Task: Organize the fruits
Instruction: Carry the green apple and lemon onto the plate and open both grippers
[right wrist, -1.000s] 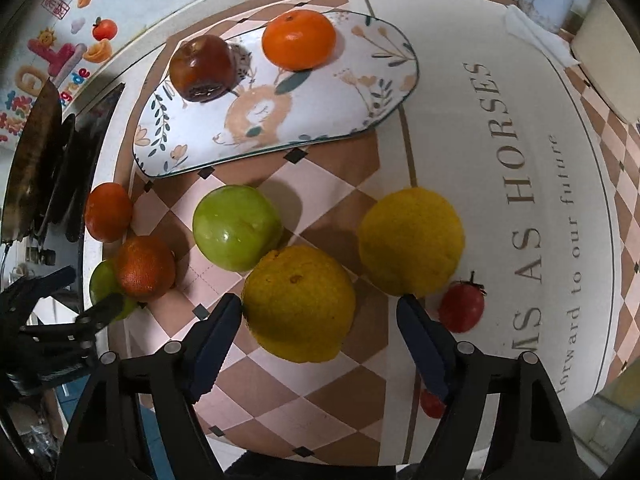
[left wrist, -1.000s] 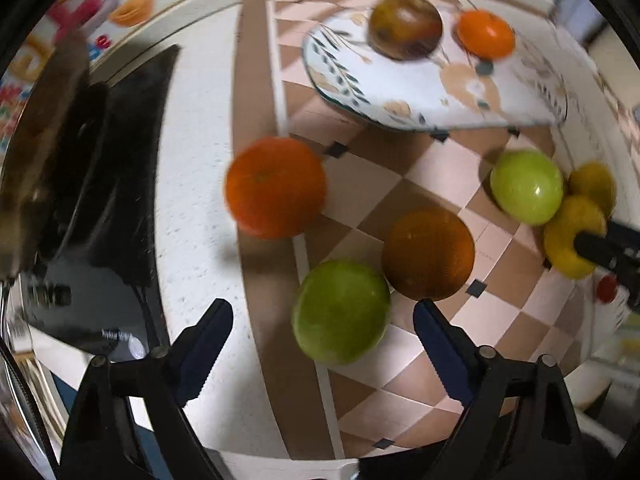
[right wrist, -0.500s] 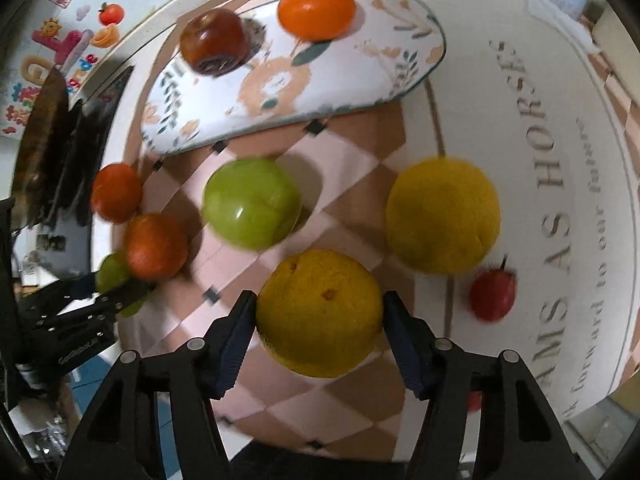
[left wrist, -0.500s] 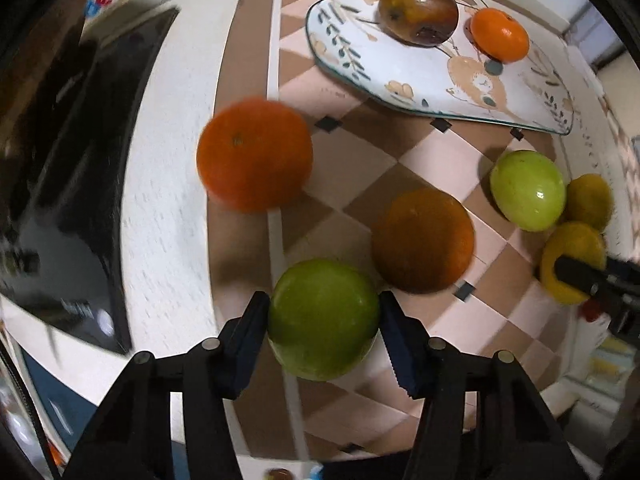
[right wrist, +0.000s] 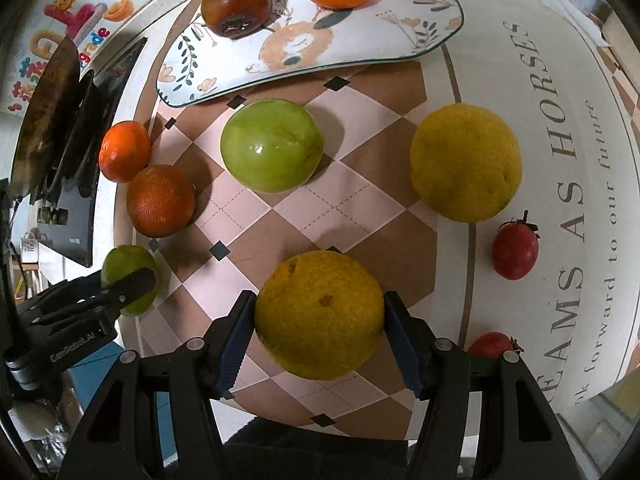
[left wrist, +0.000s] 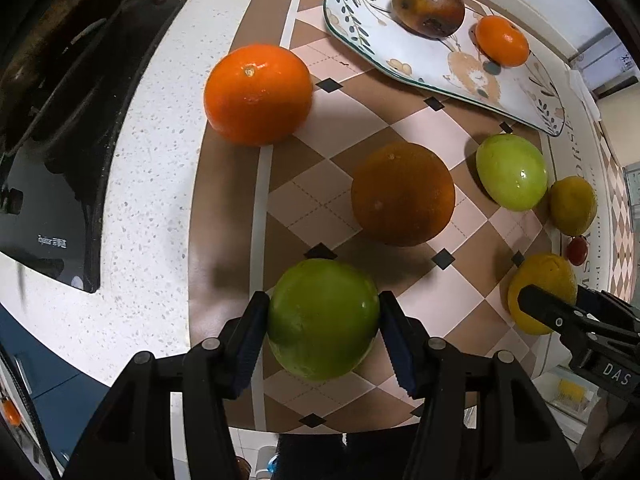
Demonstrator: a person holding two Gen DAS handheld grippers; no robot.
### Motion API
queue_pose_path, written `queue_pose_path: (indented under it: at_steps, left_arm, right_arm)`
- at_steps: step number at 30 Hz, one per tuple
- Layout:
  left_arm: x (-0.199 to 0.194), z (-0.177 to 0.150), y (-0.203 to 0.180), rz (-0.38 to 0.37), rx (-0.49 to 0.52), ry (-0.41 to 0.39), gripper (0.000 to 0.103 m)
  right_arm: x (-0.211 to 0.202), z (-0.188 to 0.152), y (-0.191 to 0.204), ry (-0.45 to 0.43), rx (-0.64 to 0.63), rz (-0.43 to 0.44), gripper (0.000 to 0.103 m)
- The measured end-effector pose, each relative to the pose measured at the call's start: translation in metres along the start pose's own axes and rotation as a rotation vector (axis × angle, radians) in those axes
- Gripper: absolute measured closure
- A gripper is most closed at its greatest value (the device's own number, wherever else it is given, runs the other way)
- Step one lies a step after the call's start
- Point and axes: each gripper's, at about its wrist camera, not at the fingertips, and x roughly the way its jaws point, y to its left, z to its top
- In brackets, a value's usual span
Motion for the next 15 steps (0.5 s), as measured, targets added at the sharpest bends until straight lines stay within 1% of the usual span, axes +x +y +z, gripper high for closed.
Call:
queue_pose_path:
  at_steps: [2, 4, 6, 8, 9, 11, 13, 15]
  left_arm:
    - [-0.007, 0.002, 0.003, -0.002, 0.003, -0.013, 0.05]
    - [-0.02, 0.005, 0.008, -0.025, 0.001, -0.027, 0.05]
    - [-0.039, 0.008, 0.007, -0.052, 0.002, -0.056, 0.05]
    - [-0.061, 0.02, 0.004, -0.079, 0.006, -0.101, 0.05]
    - [-0.072, 0.028, 0.0, -0.089, 0.01, -0.116, 0.05]
    - [-0.091, 0.051, -0.008, -0.115, 0.016, -0.15, 0.05]
    - [-0.099, 0.076, -0.016, -0.13, 0.01, -0.169, 0.05]
    - [-0.098, 0.101, -0.022, -0.136, -0.002, -0.174, 0.05]
  right_arm:
    - [-0.008, -0.001, -0.002, -0.027, 0.023, 0.029, 0.037]
    - [-0.024, 0.003, -0.004, -0.052, 0.048, 0.07, 0.037]
    - [-0.048, 0.013, -0.005, -0.098, 0.07, 0.112, 0.037]
    - [-0.07, 0.029, -0.005, -0.146, 0.075, 0.141, 0.037]
    - [-0.078, 0.037, -0.005, -0.162, 0.076, 0.15, 0.037]
    - [-0.089, 0.064, -0.003, -0.192, 0.079, 0.156, 0.037]
    - [-0.087, 0.088, -0.003, -0.212, 0.079, 0.142, 0.037]
    - [-0.079, 0.108, -0.005, -0.208, 0.088, 0.144, 0.037]
